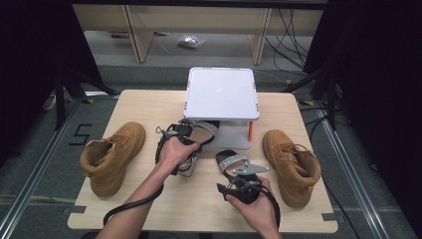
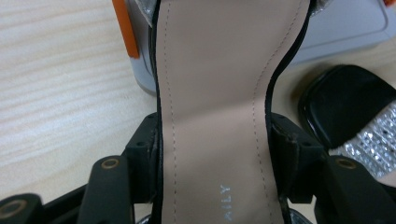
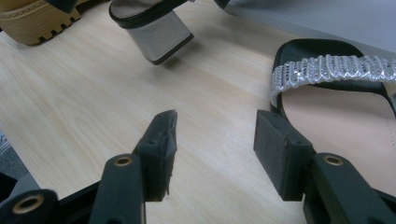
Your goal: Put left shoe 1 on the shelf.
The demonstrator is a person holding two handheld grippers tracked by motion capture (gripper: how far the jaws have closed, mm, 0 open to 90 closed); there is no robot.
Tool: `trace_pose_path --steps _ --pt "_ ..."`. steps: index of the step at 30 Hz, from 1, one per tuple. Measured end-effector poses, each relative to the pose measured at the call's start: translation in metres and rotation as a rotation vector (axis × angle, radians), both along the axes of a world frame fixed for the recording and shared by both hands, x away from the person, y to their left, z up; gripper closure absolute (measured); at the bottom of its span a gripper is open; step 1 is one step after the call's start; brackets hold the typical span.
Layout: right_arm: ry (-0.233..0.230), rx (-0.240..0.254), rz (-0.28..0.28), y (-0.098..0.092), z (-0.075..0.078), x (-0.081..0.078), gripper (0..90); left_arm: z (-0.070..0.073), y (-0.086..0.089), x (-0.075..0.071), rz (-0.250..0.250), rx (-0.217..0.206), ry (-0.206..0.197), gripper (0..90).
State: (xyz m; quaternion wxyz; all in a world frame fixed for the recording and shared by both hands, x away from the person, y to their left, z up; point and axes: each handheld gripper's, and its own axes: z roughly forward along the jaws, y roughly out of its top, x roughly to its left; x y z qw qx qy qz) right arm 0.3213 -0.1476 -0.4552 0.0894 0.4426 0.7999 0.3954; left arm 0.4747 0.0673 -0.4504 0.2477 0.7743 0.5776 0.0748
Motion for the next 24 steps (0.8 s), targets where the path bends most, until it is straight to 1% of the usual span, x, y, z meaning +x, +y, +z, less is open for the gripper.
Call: trace_pose_path --steps 1,2,3,4,5,6,9,10,11,12,15,16,19,20,21,22,23,24 --pt "0.002 -0.004 -0.003 0.0 0.0 0.0 49.6 0.0 0.0 0.0 0.004 -0.004 -0.004 42.3" --pt "0.002 -0.021 -0.006 0.0 0.001 -0.001 49.6 0.001 -0.002 0.001 0.011 -0.004 -0.01 42.3" --pt "0.002 -0.021 -0.006 0.0 0.001 -0.001 49.6 0.001 -0.002 0.001 0.011 -0.004 -0.01 42.3" --pt "0.02 -0.016 -0.015 0.001 0.001 -0.002 49.6 0.0 -0.003 0.001 0.016 -0.01 -0.023 42.3" --pt "0.022 -0.014 -0.015 0.001 0.001 -0.001 49.6 0.0 -0.004 0.001 0.025 -0.02 -0.022 42.3" --pt "0.03 -0.012 -0.017 0.001 0.001 -0.002 49.6 -0.001 -0.004 0.002 0.026 -0.017 -0.02 42.3" --pt "0.029 -0.012 -0.017 0.001 0.001 -0.002 49.6 -0.004 -0.005 0.002 0.032 -0.012 -0.022 42.3" --pt "0.026 -0.01 -0.012 0.001 0.0 -0.001 49.6 -0.006 -0.004 0.004 0.009 -0.007 -0.016 42.3" --pt "0.026 -0.01 -0.012 0.001 0.0 -0.001 49.6 -0.006 -0.004 0.004 0.009 -0.007 -0.016 42.3" --pt "0.027 0.0 -0.007 0.001 0.0 -0.001 49.5 -0.009 -0.005 0.004 0.032 -0.016 -0.025 42.3" --pt "0.026 -0.015 -0.015 0.001 0.001 -0.002 49.6 -0.013 -0.006 0.005 0.039 -0.007 -0.012 42.3" --pt "0.028 0.0 -0.007 0.001 0.0 -0.001 49.5 -0.015 -0.006 0.006 0.044 -0.001 -0.006 42.3" --pt "0.027 -0.001 -0.007 0.001 0.0 -0.001 49.6 -0.017 -0.008 0.006 0.058 -0.003 -0.004 42.3" --pt "0.028 0.0 -0.009 0.002 -0.001 -0.001 49.6 -0.019 -0.009 0.006 0.073 0.0 -0.02 42.3" --pt "0.027 0.002 -0.008 0.002 -0.001 -0.001 49.6 -0.019 -0.009 0.007 0.068 0.001 -0.008 42.3" --pt "0.017 0.0 -0.007 0.002 -0.001 -0.001 49.5 -0.021 -0.009 0.008 0.058 -0.005 -0.004 42.3" --pt "0.002 -0.008 0.006 0.001 -0.001 0.0 49.6 -0.021 -0.009 0.009 0.059 -0.002 -0.001 42.3" --pt "-0.004 -0.022 0.006 0.001 -0.001 0.0 49.5 -0.022 -0.011 0.009 0.068 -0.002 -0.015 42.3"
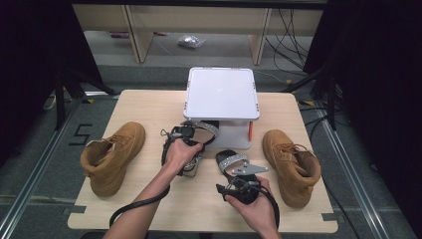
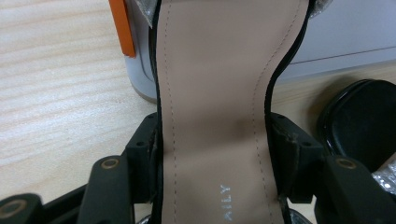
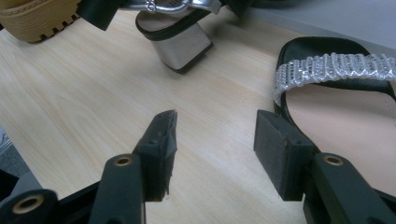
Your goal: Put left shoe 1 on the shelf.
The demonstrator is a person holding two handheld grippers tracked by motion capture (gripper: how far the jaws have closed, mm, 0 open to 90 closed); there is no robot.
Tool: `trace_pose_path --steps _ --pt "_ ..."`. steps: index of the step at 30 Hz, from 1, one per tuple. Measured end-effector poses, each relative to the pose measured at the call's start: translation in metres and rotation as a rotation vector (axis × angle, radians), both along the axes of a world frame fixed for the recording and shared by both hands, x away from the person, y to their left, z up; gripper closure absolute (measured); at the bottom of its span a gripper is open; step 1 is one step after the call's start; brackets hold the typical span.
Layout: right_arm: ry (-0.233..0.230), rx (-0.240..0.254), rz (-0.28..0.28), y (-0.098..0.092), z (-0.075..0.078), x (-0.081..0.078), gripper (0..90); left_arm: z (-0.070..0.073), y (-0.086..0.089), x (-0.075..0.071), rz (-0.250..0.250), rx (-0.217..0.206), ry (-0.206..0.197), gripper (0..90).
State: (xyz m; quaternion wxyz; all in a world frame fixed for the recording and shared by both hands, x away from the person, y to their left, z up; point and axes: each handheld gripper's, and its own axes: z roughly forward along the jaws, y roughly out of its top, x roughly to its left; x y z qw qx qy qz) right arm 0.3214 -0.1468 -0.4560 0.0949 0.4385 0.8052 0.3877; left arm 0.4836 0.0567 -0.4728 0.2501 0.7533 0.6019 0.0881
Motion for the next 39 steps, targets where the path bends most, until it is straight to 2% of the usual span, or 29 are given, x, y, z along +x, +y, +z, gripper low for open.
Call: trace_pose_path --steps 1,2,3,5,6,7,9,10,11,12,16,17,18,21,23,24,25,26,30,31,33,34,35,36,39 --pt "0.001 0.001 0.0 0.0 0.0 0.0 49.6 0.0 -0.001 0.0 0.001 0.005 0.005 42.3" --pt "0.005 0.004 -0.003 0.0 0.0 0.0 49.5 -0.002 -0.001 0.001 0.005 0.001 -0.006 42.3" --pt "0.003 0.023 0.009 0.0 -0.001 0.001 49.5 -0.002 -0.002 0.001 0.006 0.004 -0.005 42.3" --pt "0.007 0.021 0.001 0.0 0.0 0.0 49.5 -0.002 -0.002 0.002 0.001 -0.001 0.006 42.2" --pt "0.037 0.01 -0.023 0.001 0.002 -0.002 49.6 -0.002 -0.002 0.002 -0.002 0.002 0.018 42.2" --pt "0.03 0.012 -0.018 0.0 0.001 -0.001 49.5 -0.005 -0.003 0.002 0.008 -0.004 -0.002 42.2" --pt "0.032 0.014 -0.017 0.0 0.001 -0.001 49.6 -0.006 -0.003 0.002 0.009 0.001 -0.003 42.2" --pt "0.038 0.028 -0.015 0.001 0.0 -0.001 49.6 -0.006 -0.003 0.003 0.006 0.008 0.015 42.2" --pt "0.038 0.028 -0.015 0.001 0.0 -0.001 49.6 -0.006 -0.003 0.003 0.006 0.008 0.015 42.2" --pt "0.005 0.028 0.011 0.001 -0.001 0.001 49.6 -0.008 -0.004 0.003 0.009 -0.004 0.005 42.2" --pt "0.006 0.029 0.015 0.001 -0.001 0.001 49.5 -0.008 -0.004 0.004 0.007 0.014 0.026 42.1" --pt "0.003 0.027 0.016 0.001 -0.001 0.001 49.5 -0.01 -0.005 0.003 0.01 0.002 0.004 42.1" --pt "-0.007 0.019 0.023 0.0 -0.002 0.002 49.5 -0.01 -0.005 0.004 0.015 -0.003 -0.001 42.0" --pt "-0.006 0.019 0.023 0.0 -0.002 0.002 49.5 -0.01 -0.005 0.004 0.013 -0.001 -0.001 41.7" --pt "0.002 0.004 0.003 0.001 -0.001 0.0 49.5 -0.01 -0.005 0.004 0.009 -0.001 -0.001 41.2" --pt "0.009 0.007 -0.01 0.002 -0.001 -0.001 49.5 -0.01 -0.005 0.003 0.007 -0.009 0.008 41.2" --pt "-0.01 0.0 0.0 0.001 -0.002 0.0 49.5 -0.009 -0.004 0.004 0.004 -0.007 0.024 40.8" --pt "0.002 0.0 0.0 0.001 -0.001 0.0 49.5 -0.007 -0.004 0.004 0.0 -0.02 0.027 40.4" --pt "-0.011 0.0 -0.001 0.0 -0.002 0.0 49.5 -0.004 -0.002 0.002 -0.015 -0.029 0.014 36.0" --pt "-0.006 0.005 -0.005 0.001 -0.002 0.0 49.5 -0.005 -0.001 0.001 -0.033 -0.026 0.008 35.2" --pt "0.006 0.002 -0.004 0.001 -0.001 -0.001 49.5 -0.005 0.0 0.0 -0.035 -0.03 -0.008 33.7" --pt "0.001 -0.002 -0.001 0.0 -0.001 -0.001 49.4 -0.003 -0.001 -0.002 -0.029 -0.058 -0.01 33.1" --pt "0.001 -0.002 -0.001 0.0 -0.001 -0.001 49.4 -0.003 -0.001 -0.002 -0.029 -0.058 -0.01 32.4" --pt "0.006 0.001 -0.005 0.001 -0.001 0.0 49.4 0.003 0.002 -0.003 -0.051 -0.037 -0.04 31.8" --pt "0.003 0.008 0.004 0.001 -0.002 0.0 49.4 0.009 0.004 -0.006 -0.074 -0.036 -0.051 31.5"
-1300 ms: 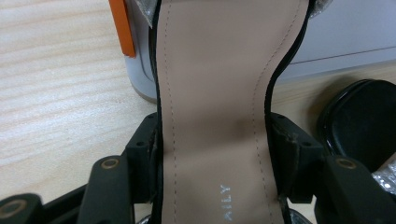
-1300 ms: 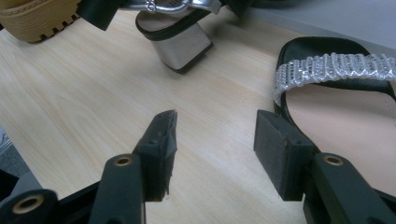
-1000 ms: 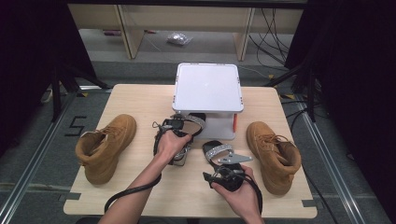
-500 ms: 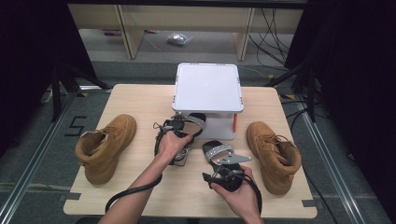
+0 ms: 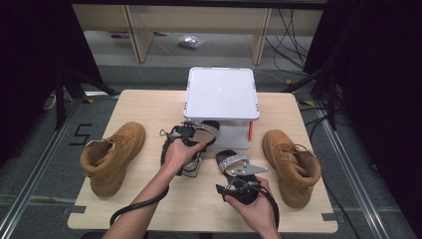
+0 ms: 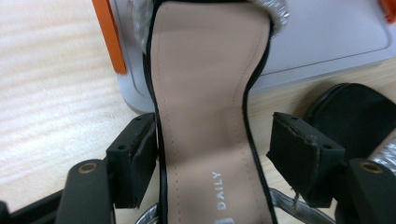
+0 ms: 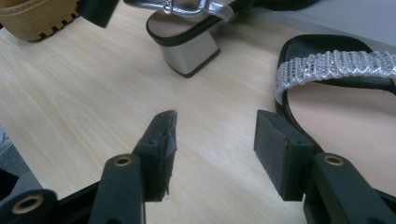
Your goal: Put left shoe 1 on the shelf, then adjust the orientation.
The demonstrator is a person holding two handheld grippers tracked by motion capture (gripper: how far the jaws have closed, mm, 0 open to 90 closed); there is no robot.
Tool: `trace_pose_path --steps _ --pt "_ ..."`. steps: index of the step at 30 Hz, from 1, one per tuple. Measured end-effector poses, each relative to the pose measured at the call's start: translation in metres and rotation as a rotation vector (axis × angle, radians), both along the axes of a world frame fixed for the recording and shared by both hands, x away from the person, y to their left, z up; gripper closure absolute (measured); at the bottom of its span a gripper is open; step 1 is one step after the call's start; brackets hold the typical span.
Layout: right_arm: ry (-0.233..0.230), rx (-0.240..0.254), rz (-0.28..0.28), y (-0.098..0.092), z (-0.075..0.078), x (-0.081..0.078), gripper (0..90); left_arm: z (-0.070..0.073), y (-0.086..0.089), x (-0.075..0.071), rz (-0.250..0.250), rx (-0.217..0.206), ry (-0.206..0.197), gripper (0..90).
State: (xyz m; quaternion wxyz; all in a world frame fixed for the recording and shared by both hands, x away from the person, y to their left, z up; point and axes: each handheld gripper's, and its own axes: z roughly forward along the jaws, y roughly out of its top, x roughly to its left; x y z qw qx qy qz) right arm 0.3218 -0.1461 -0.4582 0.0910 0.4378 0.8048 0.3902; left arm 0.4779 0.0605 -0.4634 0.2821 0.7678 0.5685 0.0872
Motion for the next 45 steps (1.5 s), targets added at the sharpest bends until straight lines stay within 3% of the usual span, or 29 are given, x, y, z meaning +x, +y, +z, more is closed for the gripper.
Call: trace_pose_path --steps 2,3,4,5,7,10,11,12,13,15,20,22,23,24,25,26,27,28,30,31,32,34,37,42,43,45 --pt "-0.001 -0.01 -0.007 0.0 0.001 -0.001 49.4 0.004 0.001 -0.002 -0.003 -0.009 -0.002 31.1" --pt "0.002 -0.005 -0.009 0.0 0.001 -0.001 49.4 0.006 0.0 -0.005 0.022 -0.017 -0.014 31.1" --pt "0.002 -0.005 -0.009 0.0 0.001 -0.001 49.4 0.009 0.002 -0.006 0.004 -0.009 -0.028 31.1" --pt "-0.016 -0.015 -0.001 -0.001 0.001 -0.001 49.4 0.013 0.003 -0.009 0.0 -0.032 -0.052 31.2" --pt "-0.004 0.0 -0.005 0.0 0.001 -0.001 49.4 0.019 0.008 -0.013 -0.023 -0.035 -0.075 32.1" --pt "-0.008 -0.008 -0.001 0.0 0.001 -0.001 49.4 0.024 0.011 -0.017 -0.028 -0.036 -0.094 34.2" --pt "0.005 0.001 -0.003 0.001 0.001 -0.001 49.4 0.029 0.015 -0.022 -0.04 -0.042 -0.128 37.3" --pt "0.005 0.001 -0.003 0.001 0.001 -0.001 49.4 0.029 0.015 -0.022 -0.04 -0.042 -0.128 40.0" --pt "0.002 -0.001 -0.003 0.001 0.001 -0.001 49.4 0.035 0.019 -0.028 -0.065 -0.027 -0.164 44.7" --pt "0.012 0.004 -0.01 0.002 0.001 -0.002 49.4 0.038 0.021 -0.031 -0.079 -0.02 -0.185 48.5" --pt "0.006 0.009 0.001 -0.001 -0.002 0.001 49.5 0.056 0.031 -0.044 -0.111 -0.035 -0.235 70.7" --pt "0.008 0.003 -0.001 -0.001 -0.002 0.002 49.5 0.063 0.035 -0.048 -0.117 -0.043 -0.271 76.6" --pt "0.009 0.014 0.009 -0.001 -0.003 0.002 49.5 0.067 0.035 -0.05 -0.101 -0.075 -0.312 79.8" --pt "0.009 0.014 0.009 -0.001 -0.003 0.002 49.5 0.067 0.035 -0.05 -0.101 -0.075 -0.312 81.5" --pt "0.011 0.017 0.011 -0.001 -0.003 0.003 49.5 0.073 0.037 -0.051 -0.109 -0.075 -0.345 83.2" --pt "0.011 0.017 0.011 -0.001 -0.003 0.003 49.5 0.073 0.037 -0.051 -0.109 -0.075 -0.345 84.9" --pt "0.015 0.019 0.014 -0.001 -0.003 0.003 49.5 0.076 0.038 -0.052 -0.108 -0.069 -0.372 84.9" --pt "-0.001 -0.001 0.007 -0.002 -0.003 0.003 49.5 0.076 0.037 -0.051 -0.097 -0.083 -0.391 86.6" --pt "0.008 0.001 0.005 -0.001 -0.003 0.003 49.6 0.081 0.039 -0.05 -0.11 -0.074 -0.404 88.8" --pt "0.007 0.008 0.015 0.0 -0.003 0.003 49.7 0.085 0.038 -0.048 -0.092 -0.103 -0.44 88.8" --pt "0.007 0.008 0.015 0.0 -0.003 0.003 49.7 0.085 0.038 -0.048 -0.092 -0.103 -0.44 88.7" --pt "0.005 0.009 0.024 0.001 -0.003 0.004 50.5 0.09 0.038 -0.046 -0.074 -0.118 -0.48 88.6" --pt "-0.005 -0.013 0.02 0.005 -0.002 0.001 58.3 0.097 0.036 -0.042 -0.073 -0.121 -0.519 89.2" --pt "-0.036 -0.033 0.042 0.008 -0.003 0.002 71.3 0.103 0.032 -0.034 -0.091 -0.108 -0.546 89.5" --pt "-0.021 -0.022 0.027 0.009 -0.001 0.001 74.9 0.104 0.03 -0.031 -0.092 -0.107 -0.554 89.5" --pt "-0.049 -0.036 0.029 0.011 -0.003 0.003 81.3 0.107 0.028 -0.026 -0.087 -0.112 -0.564 89.5"
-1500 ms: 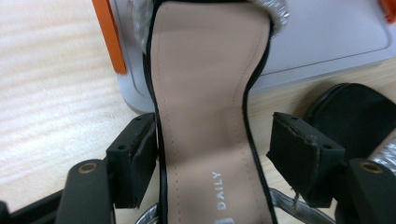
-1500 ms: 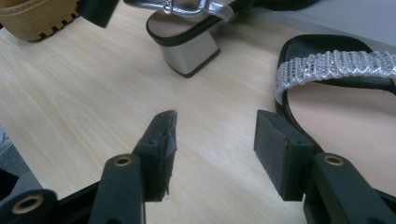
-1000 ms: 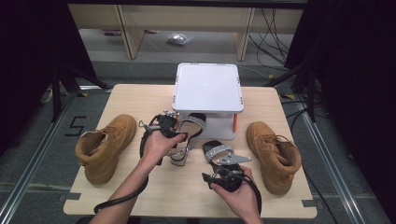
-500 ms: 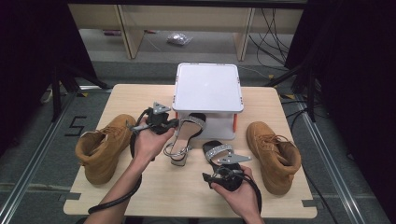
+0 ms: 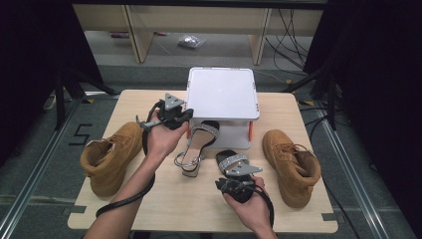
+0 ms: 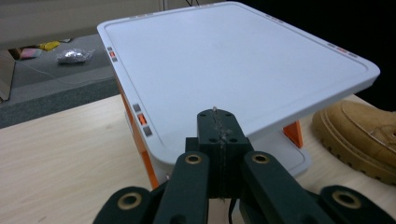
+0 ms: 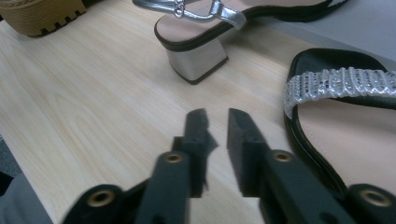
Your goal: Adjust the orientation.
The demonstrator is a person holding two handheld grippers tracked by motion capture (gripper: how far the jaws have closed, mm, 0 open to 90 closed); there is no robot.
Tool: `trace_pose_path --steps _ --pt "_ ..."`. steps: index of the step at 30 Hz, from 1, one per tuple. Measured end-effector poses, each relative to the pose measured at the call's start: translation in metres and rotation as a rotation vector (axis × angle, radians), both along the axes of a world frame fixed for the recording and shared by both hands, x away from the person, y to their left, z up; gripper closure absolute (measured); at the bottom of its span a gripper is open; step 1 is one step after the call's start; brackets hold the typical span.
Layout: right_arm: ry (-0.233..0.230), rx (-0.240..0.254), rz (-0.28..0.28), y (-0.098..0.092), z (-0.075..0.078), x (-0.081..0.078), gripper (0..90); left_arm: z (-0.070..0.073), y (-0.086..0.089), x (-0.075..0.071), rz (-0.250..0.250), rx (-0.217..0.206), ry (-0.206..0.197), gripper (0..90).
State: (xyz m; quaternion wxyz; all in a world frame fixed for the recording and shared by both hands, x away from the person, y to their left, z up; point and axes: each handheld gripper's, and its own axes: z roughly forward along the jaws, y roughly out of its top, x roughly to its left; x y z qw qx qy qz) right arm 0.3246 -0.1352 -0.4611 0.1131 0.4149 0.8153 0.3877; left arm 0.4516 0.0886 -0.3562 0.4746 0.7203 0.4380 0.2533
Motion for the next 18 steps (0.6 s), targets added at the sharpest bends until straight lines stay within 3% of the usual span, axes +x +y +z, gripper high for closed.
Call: trace_pose_path --steps 4,11,12,15,18 --pt "0.026 0.0 0.007 0.009 -0.001 0.003 90.0 0.006 -0.003 0.008 0.002 0.003 -0.014 89.5" --pt "0.033 -0.012 0.028 0.019 -0.002 0.009 90.0 -0.002 -0.01 0.026 0.025 0.028 -0.027 89.5" --pt "0.055 0.001 0.019 0.024 -0.002 0.008 90.0 -0.004 -0.01 0.029 0.024 0.033 -0.026 89.5" --pt "0.041 0.002 0.033 0.027 -0.004 0.011 90.0 -0.009 -0.011 0.033 0.03 0.054 -0.032 89.5" --pt "0.047 0.008 0.038 0.034 -0.006 0.013 90.0 -0.014 -0.01 0.038 0.033 0.059 -0.015 89.5"
